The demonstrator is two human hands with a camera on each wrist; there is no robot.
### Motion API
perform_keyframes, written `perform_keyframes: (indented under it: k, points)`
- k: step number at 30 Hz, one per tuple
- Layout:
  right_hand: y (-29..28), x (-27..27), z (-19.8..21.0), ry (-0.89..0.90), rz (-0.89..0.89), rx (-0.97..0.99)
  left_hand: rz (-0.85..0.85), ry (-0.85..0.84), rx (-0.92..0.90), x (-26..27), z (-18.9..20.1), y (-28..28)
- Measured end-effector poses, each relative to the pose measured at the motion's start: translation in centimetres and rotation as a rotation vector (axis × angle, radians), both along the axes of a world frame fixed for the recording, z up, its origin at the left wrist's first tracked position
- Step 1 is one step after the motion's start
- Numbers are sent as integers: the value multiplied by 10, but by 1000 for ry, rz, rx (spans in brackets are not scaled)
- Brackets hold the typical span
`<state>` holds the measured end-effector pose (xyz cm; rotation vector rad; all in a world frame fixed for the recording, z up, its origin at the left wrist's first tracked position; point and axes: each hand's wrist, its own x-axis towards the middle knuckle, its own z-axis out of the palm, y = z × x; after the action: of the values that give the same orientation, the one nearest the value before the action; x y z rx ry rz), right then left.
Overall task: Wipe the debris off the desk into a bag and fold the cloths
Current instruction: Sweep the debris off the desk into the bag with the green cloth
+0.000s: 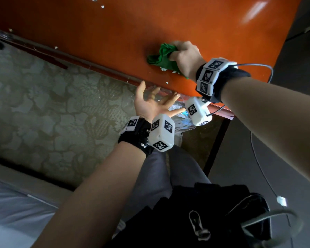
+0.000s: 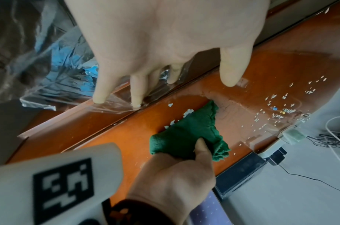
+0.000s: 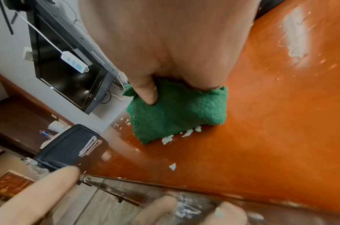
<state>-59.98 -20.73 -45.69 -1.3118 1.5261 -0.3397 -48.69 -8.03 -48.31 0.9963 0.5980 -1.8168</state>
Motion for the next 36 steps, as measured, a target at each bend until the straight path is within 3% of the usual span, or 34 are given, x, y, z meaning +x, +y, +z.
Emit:
perform_keyframes:
  k: [11, 22, 32, 36]
  points:
    - [15, 5, 1, 10, 2, -15, 21, 15, -72, -1, 1, 0]
    - [41, 13, 13, 2, 208, 66, -4, -6, -92, -1, -7, 2]
    - [-6, -12, 36, -188, -346, -52, 59, -11, -24, -5, 3, -4]
    - [-3, -25, 24, 30, -208, -78, 5, -68, -32, -12, 8, -6]
